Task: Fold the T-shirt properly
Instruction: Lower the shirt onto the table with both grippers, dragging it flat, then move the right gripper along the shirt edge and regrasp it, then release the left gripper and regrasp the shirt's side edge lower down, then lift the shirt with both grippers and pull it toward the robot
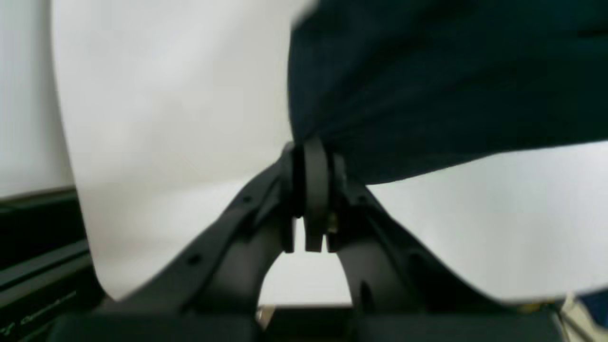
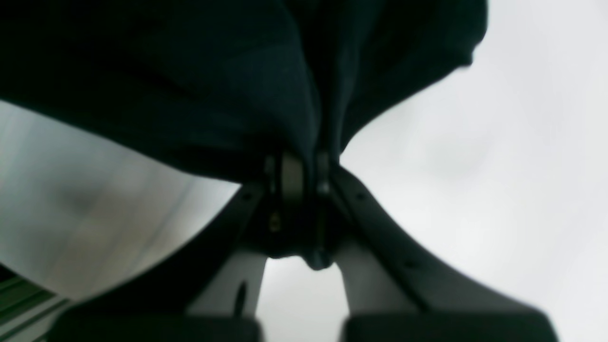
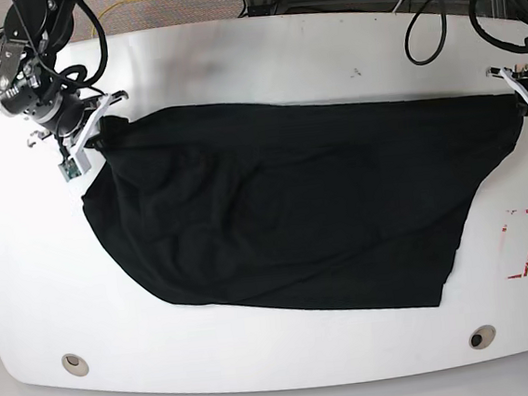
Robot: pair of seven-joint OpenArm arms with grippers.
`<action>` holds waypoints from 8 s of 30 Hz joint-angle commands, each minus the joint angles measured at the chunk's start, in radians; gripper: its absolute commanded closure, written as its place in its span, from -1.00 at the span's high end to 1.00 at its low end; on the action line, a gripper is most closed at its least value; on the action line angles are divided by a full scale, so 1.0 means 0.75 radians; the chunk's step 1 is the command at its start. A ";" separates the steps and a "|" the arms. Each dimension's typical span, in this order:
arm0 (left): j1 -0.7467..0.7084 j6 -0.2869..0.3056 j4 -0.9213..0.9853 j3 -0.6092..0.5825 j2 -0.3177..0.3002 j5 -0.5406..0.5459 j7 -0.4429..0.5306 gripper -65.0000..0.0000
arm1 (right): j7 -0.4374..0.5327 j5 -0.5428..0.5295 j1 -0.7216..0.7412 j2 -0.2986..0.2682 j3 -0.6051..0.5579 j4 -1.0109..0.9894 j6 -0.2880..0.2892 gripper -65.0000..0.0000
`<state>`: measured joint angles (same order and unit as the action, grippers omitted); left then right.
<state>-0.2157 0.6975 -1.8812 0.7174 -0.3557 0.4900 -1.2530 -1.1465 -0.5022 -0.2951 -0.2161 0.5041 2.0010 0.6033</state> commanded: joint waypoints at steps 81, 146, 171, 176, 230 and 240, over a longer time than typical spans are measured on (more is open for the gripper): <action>-0.145 0.001 0.189 -0.053 -0.050 -0.300 0.066 -0.38 | -0.015 -0.019 0.396 0.052 0.233 -0.474 -0.016 0.61; 0.880 0.001 0.930 -0.164 -0.030 -0.309 0.137 0.12 | 0.231 0.073 0.503 0.015 0.141 -0.879 -0.016 -1.00; 1.044 0.000 1.591 -0.336 -0.065 -0.307 0.786 0.12 | 0.249 0.077 0.489 0.035 0.141 -0.881 -0.016 -1.00; 1.048 -0.037 1.671 -0.340 -0.065 -0.309 0.847 0.12 | 0.253 0.071 0.482 0.042 0.139 -0.869 -0.016 -1.00; 0.898 0.001 1.364 -0.422 -0.003 -0.300 0.544 -1.00 | 0.198 0.075 0.470 0.023 0.139 -0.580 -0.016 -1.00; 0.786 0.001 0.748 -0.334 0.044 -0.300 0.297 -1.00 | 0.141 0.073 0.503 -0.024 0.137 -0.368 -0.016 -1.00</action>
<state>0.3458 0.6975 -1.2289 0.4580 -0.3099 0.2474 -1.0328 -1.0615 -0.4423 0.0479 -0.2039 0.6022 1.6760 0.5922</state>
